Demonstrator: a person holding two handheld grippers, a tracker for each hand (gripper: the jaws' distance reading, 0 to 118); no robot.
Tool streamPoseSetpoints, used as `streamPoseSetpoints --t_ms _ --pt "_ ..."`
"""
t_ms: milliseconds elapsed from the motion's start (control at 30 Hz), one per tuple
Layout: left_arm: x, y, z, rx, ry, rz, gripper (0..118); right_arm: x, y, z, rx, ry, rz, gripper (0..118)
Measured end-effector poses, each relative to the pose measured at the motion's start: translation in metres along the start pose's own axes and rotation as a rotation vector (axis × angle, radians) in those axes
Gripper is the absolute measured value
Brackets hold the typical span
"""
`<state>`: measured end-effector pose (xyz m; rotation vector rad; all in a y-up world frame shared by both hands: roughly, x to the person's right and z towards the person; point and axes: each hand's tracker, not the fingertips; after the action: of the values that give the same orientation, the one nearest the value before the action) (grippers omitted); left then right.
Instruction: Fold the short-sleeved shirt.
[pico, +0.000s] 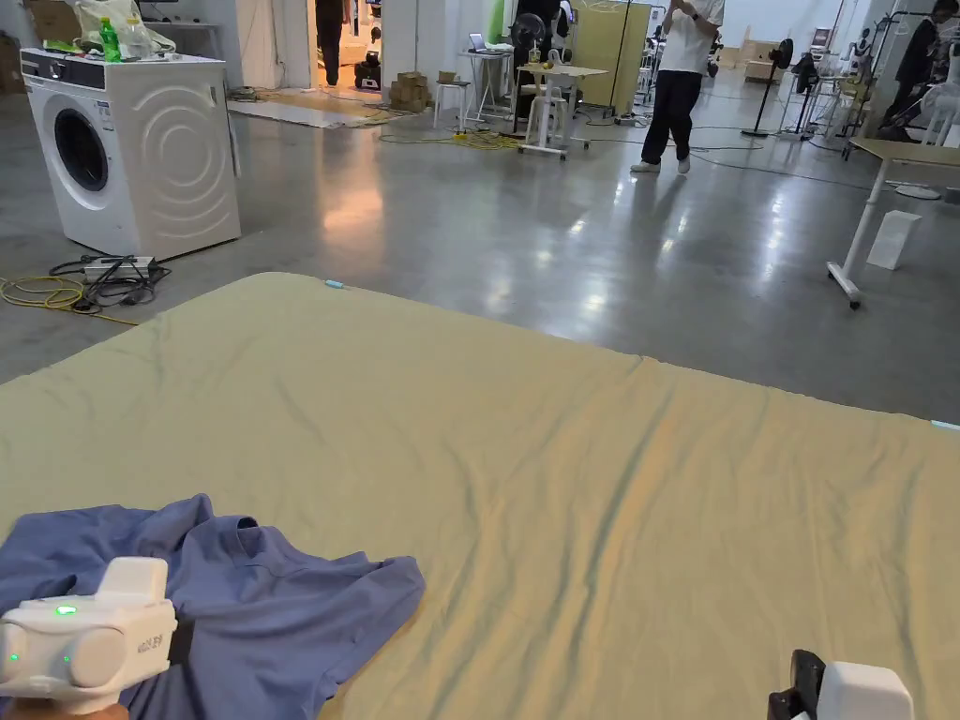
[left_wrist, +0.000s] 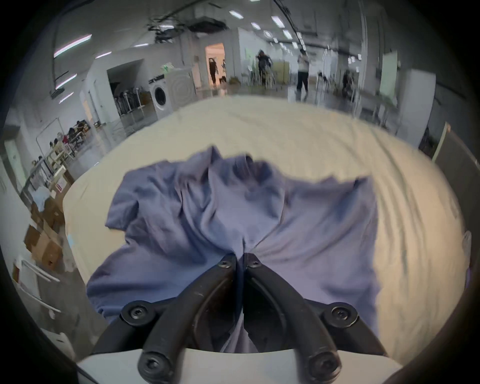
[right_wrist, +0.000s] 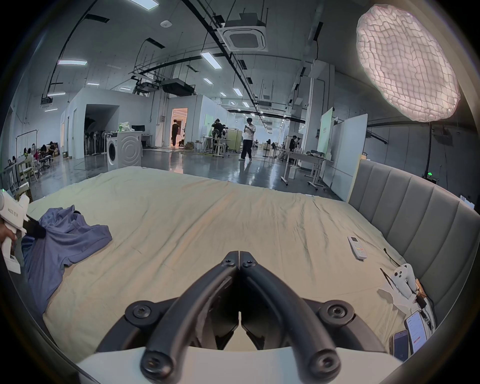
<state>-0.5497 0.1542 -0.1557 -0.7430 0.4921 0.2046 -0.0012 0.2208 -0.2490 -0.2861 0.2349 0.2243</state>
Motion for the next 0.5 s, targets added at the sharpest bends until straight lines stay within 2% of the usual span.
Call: streamPoseSetpoints --t_ms 233,500 --pt "0.033 0.049 0.075 0.23 -0.024 -0.047 5 0.007 0.007 0.004 0.031 -0.002 -0.008 0" --pt "0.095 0.116 0.15 0.461 -0.157 -0.148 5 0.029 0.016 0.016 0.069 -0.032 -0.031 0"
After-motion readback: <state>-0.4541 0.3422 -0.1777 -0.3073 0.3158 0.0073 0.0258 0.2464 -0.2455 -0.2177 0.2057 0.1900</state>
